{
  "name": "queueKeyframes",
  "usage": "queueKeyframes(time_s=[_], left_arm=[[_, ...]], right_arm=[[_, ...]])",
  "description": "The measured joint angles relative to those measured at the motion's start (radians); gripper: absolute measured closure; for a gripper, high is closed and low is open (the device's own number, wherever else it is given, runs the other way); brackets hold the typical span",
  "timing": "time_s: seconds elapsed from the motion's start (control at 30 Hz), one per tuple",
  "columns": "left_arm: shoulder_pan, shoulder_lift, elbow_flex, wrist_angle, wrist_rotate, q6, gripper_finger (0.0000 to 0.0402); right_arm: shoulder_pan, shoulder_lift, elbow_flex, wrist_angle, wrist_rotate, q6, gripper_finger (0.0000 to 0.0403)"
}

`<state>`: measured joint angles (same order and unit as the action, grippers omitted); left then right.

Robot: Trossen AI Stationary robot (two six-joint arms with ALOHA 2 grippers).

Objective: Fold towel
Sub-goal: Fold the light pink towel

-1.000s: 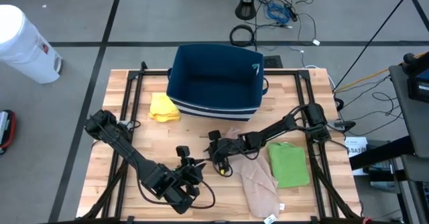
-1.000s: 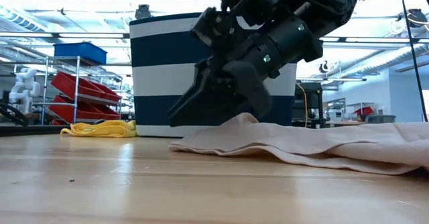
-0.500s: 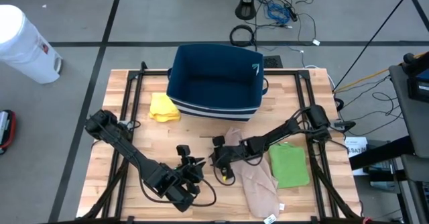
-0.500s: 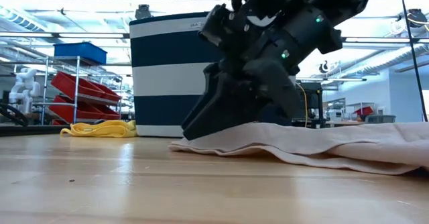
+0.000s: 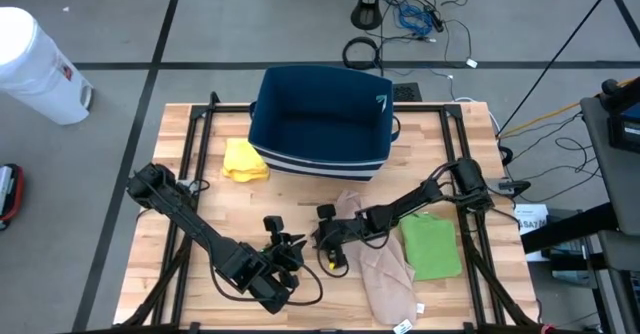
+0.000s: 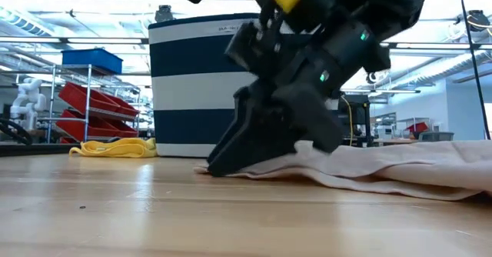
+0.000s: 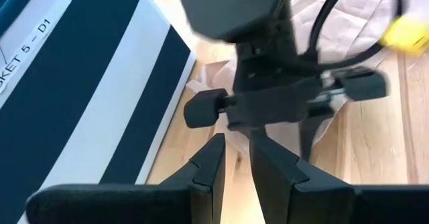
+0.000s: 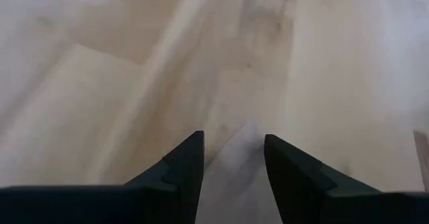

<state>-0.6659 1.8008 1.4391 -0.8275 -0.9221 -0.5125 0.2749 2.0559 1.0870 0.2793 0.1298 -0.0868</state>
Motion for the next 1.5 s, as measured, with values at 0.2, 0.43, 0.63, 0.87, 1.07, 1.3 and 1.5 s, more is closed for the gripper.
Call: queueKeyframes(time_s=[0.2, 0.43, 0.63, 0.87, 1.07, 1.3, 1.5], left_arm=[[0.0, 0.0, -0.007, 0.008, 0.0, 0.0, 0.0326], [0.0, 0.0, -0.007, 0.008, 0.0, 0.0, 0.0326], [0.0, 0.0, -0.007, 0.008, 0.0, 0.0, 0.0326], [0.0, 0.0, -0.007, 0.007, 0.0, 0.0, 0.0326], [0.0, 0.0, -0.007, 0.007, 0.0, 0.025, 0.0326], [0.01, 0.0, -0.007, 0.007, -0.045, 0.059, 0.0326], [0.034, 0.0, -0.007, 0.012, -0.048, 0.078, 0.0326]], right_arm=[[-0.026, 0.02, 0.001, 0.008, 0.018, 0.025, 0.0259], [-0.049, 0.024, 0.002, -0.01, 0.023, 0.035, 0.0317], [-0.043, 0.033, 0.003, -0.015, 0.029, 0.003, 0.0395], [-0.01, 0.013, 0.001, -0.025, 0.042, -0.026, 0.0401], [0.079, -0.106, -0.004, -0.125, 0.025, -0.034, 0.0402], [0.21, -0.385, -0.003, -0.265, 0.025, -0.044, 0.0402], [0.297, -0.706, -0.001, -0.34, 0.02, -0.072, 0.0403]])
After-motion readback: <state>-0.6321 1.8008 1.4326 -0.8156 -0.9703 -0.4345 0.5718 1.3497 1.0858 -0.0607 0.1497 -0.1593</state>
